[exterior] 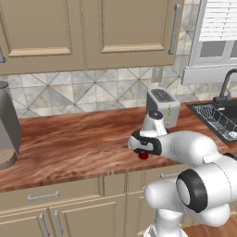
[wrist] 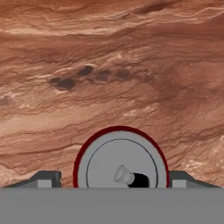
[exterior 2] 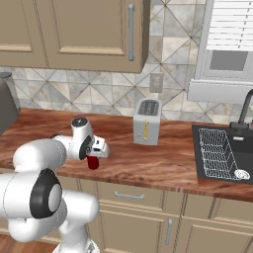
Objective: Four empty soda cans are scattered around the kitchen. Gather all the cans and cluster them next to the stove for recycling.
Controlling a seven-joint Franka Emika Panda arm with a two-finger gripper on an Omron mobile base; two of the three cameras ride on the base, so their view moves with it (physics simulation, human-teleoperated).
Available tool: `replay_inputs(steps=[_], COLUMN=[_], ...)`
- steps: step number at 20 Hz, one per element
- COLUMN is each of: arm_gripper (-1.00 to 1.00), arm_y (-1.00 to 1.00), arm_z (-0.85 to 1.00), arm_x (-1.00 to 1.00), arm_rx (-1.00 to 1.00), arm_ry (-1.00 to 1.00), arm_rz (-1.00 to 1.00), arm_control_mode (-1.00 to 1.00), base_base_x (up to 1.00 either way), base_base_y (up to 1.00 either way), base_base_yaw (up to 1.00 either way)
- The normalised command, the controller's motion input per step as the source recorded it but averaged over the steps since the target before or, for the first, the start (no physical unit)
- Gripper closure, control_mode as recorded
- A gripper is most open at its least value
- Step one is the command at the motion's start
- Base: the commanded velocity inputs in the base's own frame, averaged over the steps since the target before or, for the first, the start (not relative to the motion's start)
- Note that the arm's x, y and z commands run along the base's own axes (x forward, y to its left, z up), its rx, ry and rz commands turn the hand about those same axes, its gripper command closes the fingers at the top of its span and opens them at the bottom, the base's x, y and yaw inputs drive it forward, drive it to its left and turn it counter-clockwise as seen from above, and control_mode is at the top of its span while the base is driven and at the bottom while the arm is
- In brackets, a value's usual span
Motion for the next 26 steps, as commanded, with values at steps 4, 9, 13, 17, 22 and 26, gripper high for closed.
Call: replay_inputs(steps=[4, 9, 13, 17, 22, 26], arm_gripper=[1.0, 1.0, 1.0, 1.0, 1.0, 1.0], arm_y=[0.0, 0.0, -0.07, -0.13, -0.21, -0.16], arm_z=[-0.02, 0.17, 0.4, 0.38, 0.11, 0.14], arm_x=[0.05, 0.1, 0.03, 0.0, -0.07, -0.17], arm_rx=[0.0, 0.0, 0.0, 0.0, 0.0, 0.0], arm_ry=[0.0, -0.02, -0.02, 0.0, -0.01, 0.0], arm_rz=[0.0, 0.0, 0.0, 0.0, -0.01, -0.02], arm_control_mode=[-1.0, -1.0, -1.0, -1.0, -1.0, -1.0], base_base_x=[0.0, 0.0, 0.0, 0.0, 0.0, 0.0], base_base_y=[0.0, 0.0, 0.0, 0.0, 0.0, 0.0], base_base_yaw=[0.0, 0.0, 0.0, 0.0, 0.0, 0.0])
